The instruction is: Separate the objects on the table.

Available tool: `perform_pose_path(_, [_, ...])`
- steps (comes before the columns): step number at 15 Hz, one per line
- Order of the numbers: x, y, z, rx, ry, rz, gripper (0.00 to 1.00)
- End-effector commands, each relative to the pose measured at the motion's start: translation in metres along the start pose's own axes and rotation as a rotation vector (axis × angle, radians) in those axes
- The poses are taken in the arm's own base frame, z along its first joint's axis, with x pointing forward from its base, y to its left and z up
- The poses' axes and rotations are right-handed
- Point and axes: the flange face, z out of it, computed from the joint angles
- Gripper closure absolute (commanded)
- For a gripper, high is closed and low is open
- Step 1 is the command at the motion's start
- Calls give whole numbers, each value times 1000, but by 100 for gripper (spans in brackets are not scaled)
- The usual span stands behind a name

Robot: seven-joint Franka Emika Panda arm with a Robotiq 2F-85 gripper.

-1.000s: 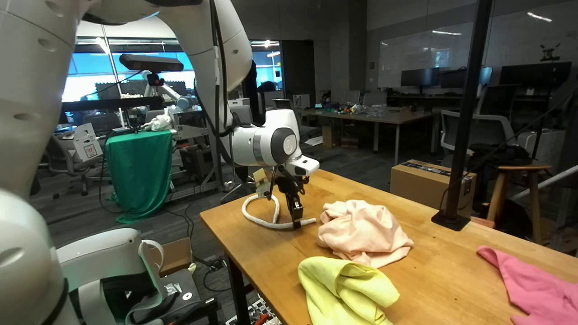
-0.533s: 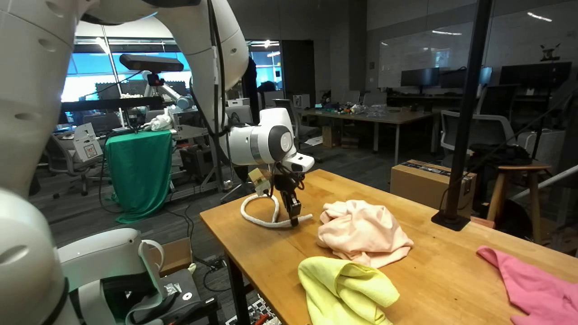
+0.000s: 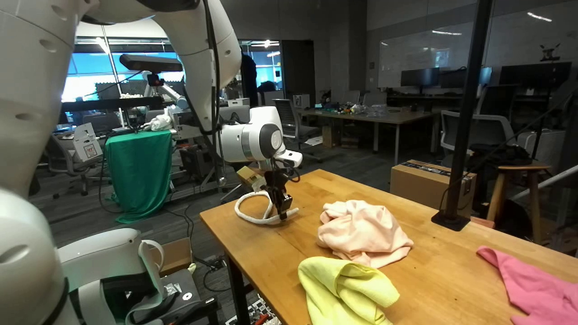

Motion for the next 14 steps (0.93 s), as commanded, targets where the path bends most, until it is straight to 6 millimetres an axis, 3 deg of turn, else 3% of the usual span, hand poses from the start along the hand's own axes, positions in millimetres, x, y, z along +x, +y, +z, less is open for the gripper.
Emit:
perform_pose_path(1, [1,-11,-2,29,-23,-81,90])
perform_pose_path(7, [-5,-18,2,58,-70,-148,92])
perform_pose_path(8, [-5,-17,1,58,-78,-149,65])
perform_pose_path(10, [-3,-12,-4,56,-96,-156,57])
perform_pose_path(14, [3,1,-22,50,-142,-181,26])
